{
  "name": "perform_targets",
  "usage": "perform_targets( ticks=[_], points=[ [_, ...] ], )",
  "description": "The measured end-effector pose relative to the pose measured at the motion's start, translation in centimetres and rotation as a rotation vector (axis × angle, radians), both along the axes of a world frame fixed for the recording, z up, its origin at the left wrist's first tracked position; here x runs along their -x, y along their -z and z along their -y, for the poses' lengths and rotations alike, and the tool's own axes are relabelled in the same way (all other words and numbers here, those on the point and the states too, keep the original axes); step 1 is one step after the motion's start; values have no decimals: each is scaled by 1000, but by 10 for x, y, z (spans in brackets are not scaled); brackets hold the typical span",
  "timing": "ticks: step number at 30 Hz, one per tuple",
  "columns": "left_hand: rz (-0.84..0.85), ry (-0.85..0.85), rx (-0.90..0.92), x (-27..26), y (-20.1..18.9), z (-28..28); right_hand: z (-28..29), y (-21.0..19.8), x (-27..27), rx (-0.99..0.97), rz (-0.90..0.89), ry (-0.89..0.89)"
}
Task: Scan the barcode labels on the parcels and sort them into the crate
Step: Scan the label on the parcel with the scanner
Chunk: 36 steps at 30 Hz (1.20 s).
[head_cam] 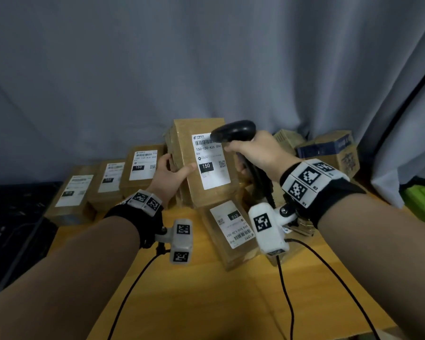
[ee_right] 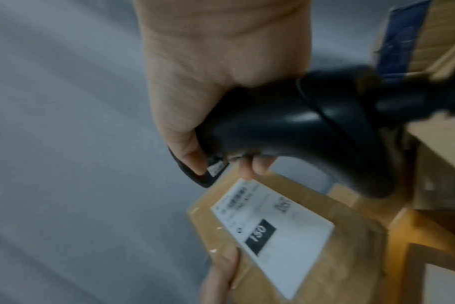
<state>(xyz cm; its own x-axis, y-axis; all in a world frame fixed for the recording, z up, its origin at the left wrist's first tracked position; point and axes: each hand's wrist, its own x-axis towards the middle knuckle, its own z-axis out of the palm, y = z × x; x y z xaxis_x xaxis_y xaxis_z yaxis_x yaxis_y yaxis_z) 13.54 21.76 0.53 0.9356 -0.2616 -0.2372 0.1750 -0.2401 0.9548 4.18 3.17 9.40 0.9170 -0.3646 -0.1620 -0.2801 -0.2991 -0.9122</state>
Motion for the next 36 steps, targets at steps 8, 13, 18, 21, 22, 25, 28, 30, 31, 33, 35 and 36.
perform_targets(
  ticks=[8,13,18,21,22,25,28,30,31,33,35,36],
  points=[
    [-9,-24,71,8,6,-9,-10,-17,12,142,-37,29],
    [-29,-33,106,8,7,-12,-18,-23,15,4,-60,52],
    [-42,-33,92,10,6,-13,-25,-19,16,-8,-78,49],
    [-47,-30,81,11,7,-13,-28,-18,16,1,-70,53],
    [-48,-28,77,11,7,-13,-28,-18,16,6,-68,53],
    [-52,-26,69,12,7,-14,-29,-18,16,8,-74,55],
    [-46,-31,61,13,8,-14,-30,-19,17,7,-82,61],
    [-47,-32,55,14,8,-15,-30,-20,18,6,-84,64],
    [-50,-35,55,14,8,-15,-30,-20,18,7,-85,63],
    [-58,-47,61,14,8,-15,-30,-21,19,5,-84,59],
    [-57,-62,60,15,8,-15,-30,-24,20,-7,-77,62],
    [-55,-68,56,15,8,-15,-30,-27,20,-13,-72,66]
  ],
)
